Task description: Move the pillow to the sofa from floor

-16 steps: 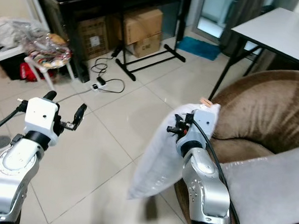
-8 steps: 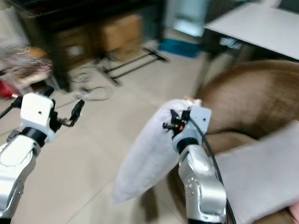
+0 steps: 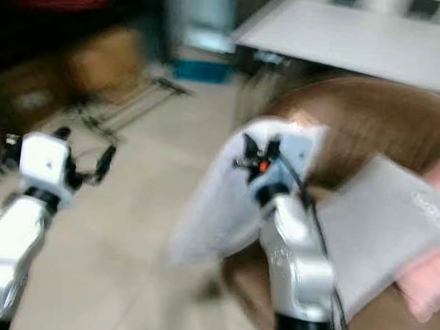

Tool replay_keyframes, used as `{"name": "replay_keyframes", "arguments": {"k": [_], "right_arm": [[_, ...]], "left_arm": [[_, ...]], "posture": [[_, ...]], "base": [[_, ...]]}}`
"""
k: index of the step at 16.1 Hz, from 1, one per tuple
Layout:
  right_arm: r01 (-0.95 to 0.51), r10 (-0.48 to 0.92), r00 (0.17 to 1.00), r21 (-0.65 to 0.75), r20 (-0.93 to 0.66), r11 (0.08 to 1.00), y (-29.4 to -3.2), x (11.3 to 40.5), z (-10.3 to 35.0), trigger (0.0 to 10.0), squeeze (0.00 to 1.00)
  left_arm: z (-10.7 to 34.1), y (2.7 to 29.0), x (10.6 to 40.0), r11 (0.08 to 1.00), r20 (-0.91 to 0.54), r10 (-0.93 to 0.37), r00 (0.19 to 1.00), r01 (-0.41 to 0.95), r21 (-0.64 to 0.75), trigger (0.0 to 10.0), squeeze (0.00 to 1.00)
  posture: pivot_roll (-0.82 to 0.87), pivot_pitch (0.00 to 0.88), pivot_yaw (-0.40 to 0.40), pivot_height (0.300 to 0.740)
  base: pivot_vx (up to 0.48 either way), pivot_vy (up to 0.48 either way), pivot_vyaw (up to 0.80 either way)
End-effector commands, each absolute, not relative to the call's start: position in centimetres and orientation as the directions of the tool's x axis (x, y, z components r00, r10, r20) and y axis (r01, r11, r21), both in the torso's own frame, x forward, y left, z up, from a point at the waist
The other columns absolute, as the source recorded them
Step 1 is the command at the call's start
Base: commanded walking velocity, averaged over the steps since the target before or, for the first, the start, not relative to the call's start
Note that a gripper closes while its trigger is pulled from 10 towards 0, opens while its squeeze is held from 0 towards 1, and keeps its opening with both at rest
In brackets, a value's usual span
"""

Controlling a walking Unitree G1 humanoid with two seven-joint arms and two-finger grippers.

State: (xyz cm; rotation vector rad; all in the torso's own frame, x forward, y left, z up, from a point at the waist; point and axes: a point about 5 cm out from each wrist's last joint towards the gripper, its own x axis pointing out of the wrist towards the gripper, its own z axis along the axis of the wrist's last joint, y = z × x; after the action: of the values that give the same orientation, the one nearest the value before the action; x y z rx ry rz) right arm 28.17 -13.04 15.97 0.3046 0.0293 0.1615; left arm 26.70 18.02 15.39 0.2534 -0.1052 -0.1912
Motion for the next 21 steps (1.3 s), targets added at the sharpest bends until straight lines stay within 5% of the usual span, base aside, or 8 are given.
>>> {"name": "replay_keyframes", "arguments": {"k": [1, 9, 18, 21], "right_arm": [[-0.196, 0.183, 0.981, 0.311, 0.071, 0.93, -12.3, 28.2, 17.5, 10.0, 0.0], [-0.211, 0.192, 0.977, 0.32, 0.09, 0.924, -12.1, 28.0, 17.7, 10.0, 0.0], [-0.224, 0.217, 0.975, 0.313, 0.057, 0.923, -11.7, 28.1, 16.8, 10.0, 0.0], [-0.222, 0.222, 0.974, 0.308, 0.034, 0.925, -11.5, 28.3, 16.4, 10.0, 0.0]], "left_arm": [[15.4, 18.7, 26.4, 0.948, 0.075, -0.186, 0.98, 0.159, 0.275, 10.0, 0.0], [15.6, 18.7, 26.6, 0.95, 0.084, -0.184, 0.979, 0.155, 0.272, 10.0, 0.0], [14.9, 18.9, 26.3, 0.947, 0.043, -0.184, 0.982, 0.165, 0.275, 10.0, 0.0], [13.5, 18.8, 25.5, 0.918, -0.042, -0.219, 0.975, 0.221, 0.328, 10.0, 0.0]], "posture": [[-0.06, 0.0, 0.059, 0.74], [-0.06, 0.0, 0.067, 0.74], [-0.05, 0.0, 0.051, 0.74], [-0.04, 0.0, 0.043, 0.74]], "base": [[0.356, 0.0, -0.8], [0.128, 0.0, -0.3], [0.0, 0.451, -0.78], [0.0, 0.0, -0.26]]}}
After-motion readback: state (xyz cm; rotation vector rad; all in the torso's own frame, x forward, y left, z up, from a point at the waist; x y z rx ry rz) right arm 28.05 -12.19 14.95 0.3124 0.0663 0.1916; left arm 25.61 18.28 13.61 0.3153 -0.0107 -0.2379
